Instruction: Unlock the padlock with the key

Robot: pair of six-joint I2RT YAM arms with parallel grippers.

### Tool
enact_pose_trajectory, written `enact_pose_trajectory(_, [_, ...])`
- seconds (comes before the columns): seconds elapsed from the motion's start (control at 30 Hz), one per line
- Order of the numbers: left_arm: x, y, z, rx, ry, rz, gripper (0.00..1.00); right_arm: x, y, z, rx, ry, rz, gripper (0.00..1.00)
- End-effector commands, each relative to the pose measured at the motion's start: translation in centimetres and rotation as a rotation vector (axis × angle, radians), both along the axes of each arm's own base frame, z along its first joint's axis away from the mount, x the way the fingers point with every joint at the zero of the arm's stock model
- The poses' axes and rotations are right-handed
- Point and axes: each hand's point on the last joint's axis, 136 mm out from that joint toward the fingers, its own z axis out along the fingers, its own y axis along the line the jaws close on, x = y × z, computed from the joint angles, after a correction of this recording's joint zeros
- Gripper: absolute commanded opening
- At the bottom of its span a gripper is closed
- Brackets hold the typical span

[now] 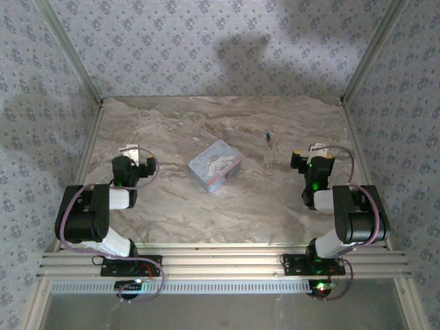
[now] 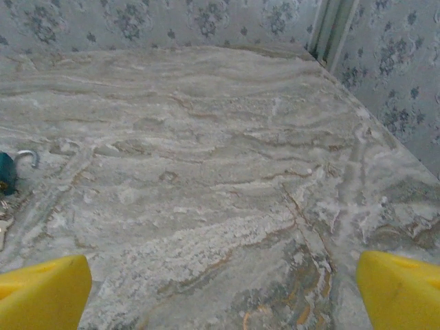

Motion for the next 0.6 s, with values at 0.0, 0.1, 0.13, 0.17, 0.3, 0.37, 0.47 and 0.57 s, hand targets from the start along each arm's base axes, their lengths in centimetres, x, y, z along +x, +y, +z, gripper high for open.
enact_pose_trajectory(0.0, [0.3, -0.4, 0.5, -0.026, -0.007, -0.015, 0.98, -0.4, -0.4, -0.7, -0.020, 0.037, -0.032, 1.00])
enact_pose_trajectory(0.1, [0.4, -0.3, 0.5, -0.026, -0.007, -0.014, 0.98, -0.4, -0.5, -0.7, -0.021, 0.035, -0.033, 1.00])
enact_pose_trajectory(0.13, [0.4, -0.4, 0.5, -0.026, -0.009, -0.015, 0.98, -0.4, -0.4, -0.7, -0.021, 0.035, -0.032, 1.00])
enact_pose_trajectory(0.17, [0.3, -0.4, 0.5, -0.026, -0.007, -0.015, 0.98, -0.3, -0.4, -0.7, -0.021, 0.034, -0.032, 1.00])
enact_pose_trajectory(0.3, [0.3, -0.4, 0.5, -0.026, -0.007, -0.014, 0.98, -0.4, -0.4, -0.7, -0.021, 0.036, -0.032, 1.00])
enact_pose_trajectory(0.37, [0.4, -0.3, 0.5, -0.026, -0.008, -0.014, 0.98, -0.2, -0.1, -0.8, -0.021, 0.042, -0.012, 1.00])
enact_pose_trajectory(0.47, [0.4, -0.4, 0.5, -0.027, -0.008, -0.014, 0.98, 0.2, 0.9, -1.0, -0.008, 0.055, 0.064, 1.00])
enact_pose_trajectory(0.57, [0.3, -0.4, 0.5, -0.026, -0.008, -0.014, 0.98, 0.2, 0.9, -0.9, 0.005, 0.053, 0.074, 1.00])
